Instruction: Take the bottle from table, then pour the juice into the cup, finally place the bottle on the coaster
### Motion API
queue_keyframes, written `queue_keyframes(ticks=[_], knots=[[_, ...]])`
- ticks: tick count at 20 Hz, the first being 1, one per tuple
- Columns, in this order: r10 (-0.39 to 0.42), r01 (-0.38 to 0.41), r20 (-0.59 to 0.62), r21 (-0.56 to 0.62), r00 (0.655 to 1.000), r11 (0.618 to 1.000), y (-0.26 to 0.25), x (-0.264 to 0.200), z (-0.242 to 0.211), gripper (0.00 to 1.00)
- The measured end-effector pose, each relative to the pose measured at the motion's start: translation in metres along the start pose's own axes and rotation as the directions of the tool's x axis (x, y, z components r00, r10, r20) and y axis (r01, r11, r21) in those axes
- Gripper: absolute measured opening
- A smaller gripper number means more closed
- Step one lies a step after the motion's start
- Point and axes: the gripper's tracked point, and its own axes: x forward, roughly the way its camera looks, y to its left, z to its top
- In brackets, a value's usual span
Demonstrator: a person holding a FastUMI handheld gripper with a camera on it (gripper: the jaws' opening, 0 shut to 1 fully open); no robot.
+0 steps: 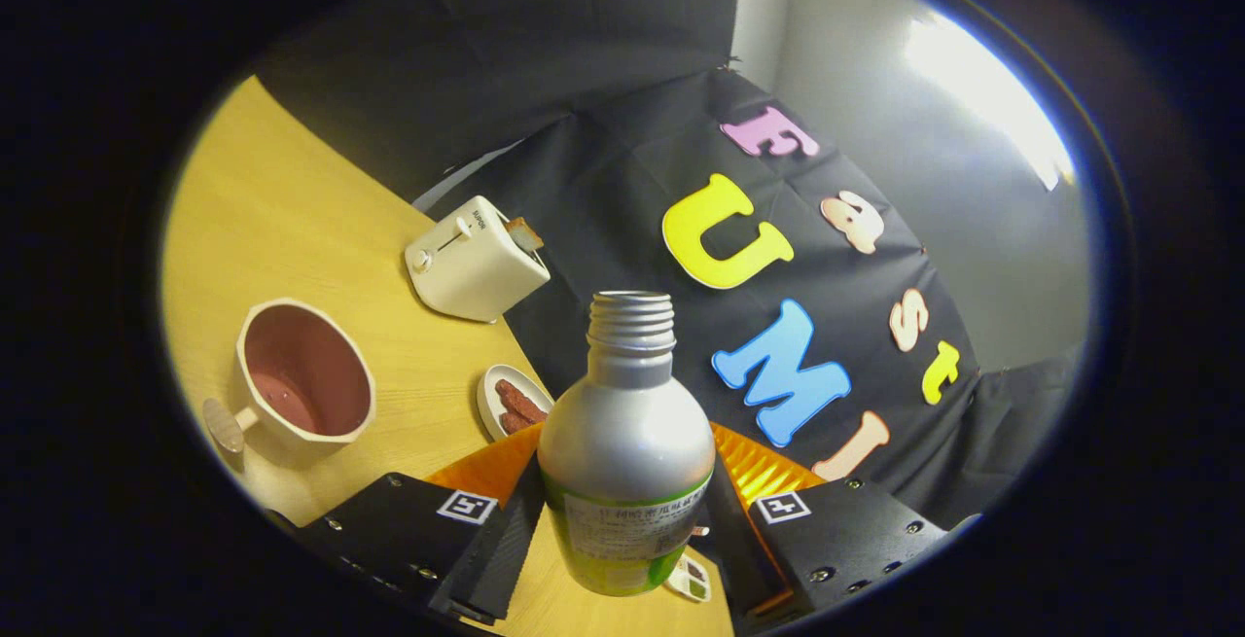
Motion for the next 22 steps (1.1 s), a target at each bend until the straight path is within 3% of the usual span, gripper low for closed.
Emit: queue_keyframes(ticks=[4,7,9,14,20,22], knots=[[0.024,-0.013,-0.046,0.235,0.999,0.972,-0.007,0.005,-0.015,0.81],[0.078,-0.042,-0.074,0.394,0.994,0.918,-0.004,0.011,-0.026,0.81],[0.107,-0.052,-0.074,0.532,0.992,0.845,-0.005,0.016,-0.03,0.81],[0.216,-0.068,-0.08,0.797,0.973,0.601,0.01,0.033,-0.046,0.81],[0.215,-0.048,-0.076,0.855,0.974,0.517,0.016,0.047,-0.059,0.81],[0.216,-0.054,-0.073,0.847,0.974,0.53,0.023,0.05,-0.06,0.81]])
